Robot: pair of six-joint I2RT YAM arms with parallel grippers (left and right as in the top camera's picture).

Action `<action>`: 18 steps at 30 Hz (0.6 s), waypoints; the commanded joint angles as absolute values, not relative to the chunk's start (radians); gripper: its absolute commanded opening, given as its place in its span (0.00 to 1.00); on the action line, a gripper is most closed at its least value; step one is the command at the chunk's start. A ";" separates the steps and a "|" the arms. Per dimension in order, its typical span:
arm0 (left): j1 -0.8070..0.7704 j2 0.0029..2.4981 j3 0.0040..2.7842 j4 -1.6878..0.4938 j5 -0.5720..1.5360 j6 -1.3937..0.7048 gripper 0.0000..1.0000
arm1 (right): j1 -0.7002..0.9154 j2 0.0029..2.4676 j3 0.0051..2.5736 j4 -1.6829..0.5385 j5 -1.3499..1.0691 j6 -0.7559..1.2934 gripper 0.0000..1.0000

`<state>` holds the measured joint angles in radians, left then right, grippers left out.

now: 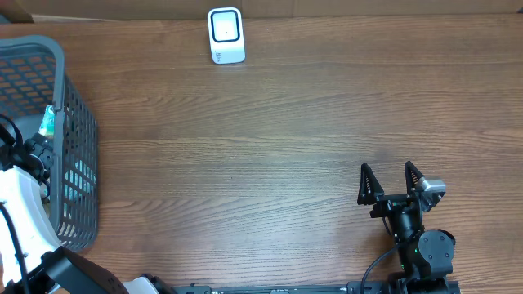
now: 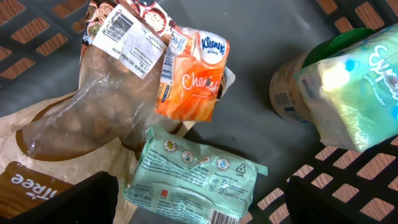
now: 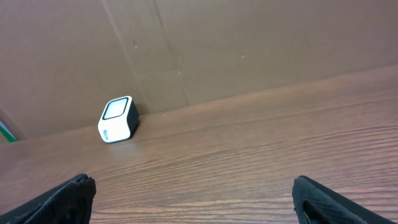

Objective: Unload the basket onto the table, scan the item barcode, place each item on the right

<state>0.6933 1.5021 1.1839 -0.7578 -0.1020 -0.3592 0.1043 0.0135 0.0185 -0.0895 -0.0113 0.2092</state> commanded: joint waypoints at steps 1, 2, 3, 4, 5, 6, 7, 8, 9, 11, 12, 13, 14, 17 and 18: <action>0.687 1.511 1.180 -0.754 -0.115 -0.336 0.90 | 0.101 0.003 0.008 -0.084 -0.010 0.208 1.00; 0.687 1.511 1.180 -0.754 -0.115 -0.336 0.90 | 0.101 0.003 0.008 -0.084 -0.010 0.208 1.00; 0.687 1.511 1.180 -0.754 -0.115 -0.336 0.90 | 0.101 0.003 0.008 -0.084 -0.010 0.208 1.00; 0.687 1.511 1.180 -0.754 -0.115 -0.336 0.89 | 0.101 0.003 0.008 -0.084 -0.010 0.208 1.00; 0.687 1.511 1.180 -0.754 -0.115 -0.336 0.90 | 0.101 0.003 0.008 -0.084 -0.010 0.208 1.00; 0.687 1.511 1.180 -0.754 -0.115 -0.336 0.90 | 0.101 0.003 0.008 -0.084 -0.010 0.208 1.00; 0.687 1.511 1.180 -0.754 -0.115 -0.336 0.89 | 0.101 0.003 0.008 -0.084 -0.010 0.208 1.00; 0.687 1.511 1.180 -0.754 -0.115 -0.336 0.90 | 0.101 0.003 0.008 -0.084 -0.010 0.208 1.00; 0.687 1.511 1.180 -0.754 -0.115 -0.336 0.89 | 0.101 0.003 0.008 -0.084 -0.010 0.208 1.00; 0.687 1.511 1.180 -0.754 -0.115 -0.336 0.89 | 0.101 0.003 0.008 -0.084 -0.010 0.208 1.00; 0.687 1.511 1.180 -0.754 -0.115 -0.336 0.89 | 0.101 0.003 0.008 -0.084 -0.010 0.208 1.00; 0.687 1.511 1.180 -0.754 -0.115 -0.336 0.89 | 0.101 0.003 0.008 -0.084 -0.010 0.208 1.00; 0.687 1.511 1.180 -0.755 -0.115 -0.336 0.89 | 0.101 0.003 0.008 -0.084 -0.010 0.208 1.00; 0.687 1.511 1.180 -0.756 -0.115 -0.336 0.89 | 0.101 0.003 0.008 -0.084 -0.010 0.208 1.00; 0.687 1.511 1.180 -0.756 -0.115 -0.336 0.89 | 0.101 0.003 0.008 -0.084 -0.010 0.208 1.00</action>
<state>0.6933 1.5021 1.1839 -0.7582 -0.1020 -0.3592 0.1047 0.0135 0.0185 -0.0895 -0.0113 0.2096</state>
